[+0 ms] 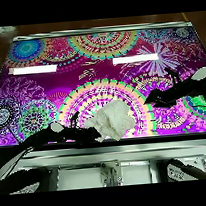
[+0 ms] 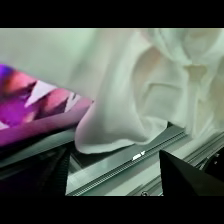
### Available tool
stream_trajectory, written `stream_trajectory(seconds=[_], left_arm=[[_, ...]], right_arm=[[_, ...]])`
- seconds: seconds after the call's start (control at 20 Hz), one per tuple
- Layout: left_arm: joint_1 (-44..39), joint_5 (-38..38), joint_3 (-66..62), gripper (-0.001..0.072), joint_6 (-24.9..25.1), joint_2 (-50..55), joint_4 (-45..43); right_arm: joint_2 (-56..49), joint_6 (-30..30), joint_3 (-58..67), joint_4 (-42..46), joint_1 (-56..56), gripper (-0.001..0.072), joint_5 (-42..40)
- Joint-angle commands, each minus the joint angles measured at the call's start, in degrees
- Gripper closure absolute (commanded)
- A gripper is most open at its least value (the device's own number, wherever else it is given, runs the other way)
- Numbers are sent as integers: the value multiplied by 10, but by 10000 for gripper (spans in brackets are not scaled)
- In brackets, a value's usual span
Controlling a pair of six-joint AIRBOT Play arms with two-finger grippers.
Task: Fold the shirts.
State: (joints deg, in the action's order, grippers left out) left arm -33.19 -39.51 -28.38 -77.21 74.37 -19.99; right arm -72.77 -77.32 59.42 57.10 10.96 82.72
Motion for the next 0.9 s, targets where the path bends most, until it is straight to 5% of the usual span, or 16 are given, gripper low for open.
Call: stream_trajectory(seconds=[0.0, 0.1, 0.25, 0.45, 0.85], left_arm=[[-5, 41, -15, 184, 37, 21, 38], [-5, 67, -29, 187, 30, 21, 43], [-4, 61, -46, 639, 32, 21, 45], [-4, 45, -50, 663, 76, 19, 39], [-4, 47, -50, 663, 78, -15, 39]], right_arm=[[-2, 4, -43, -13, -1, 70, 15], [-2, 8, -73, -23, -1, 70, 10], [-2, 12, -109, -35, -1, 70, -16], [-2, 11, -143, -27, -20, 70, -80], [-81, -6, -147, -54, -105, 71, -169]])
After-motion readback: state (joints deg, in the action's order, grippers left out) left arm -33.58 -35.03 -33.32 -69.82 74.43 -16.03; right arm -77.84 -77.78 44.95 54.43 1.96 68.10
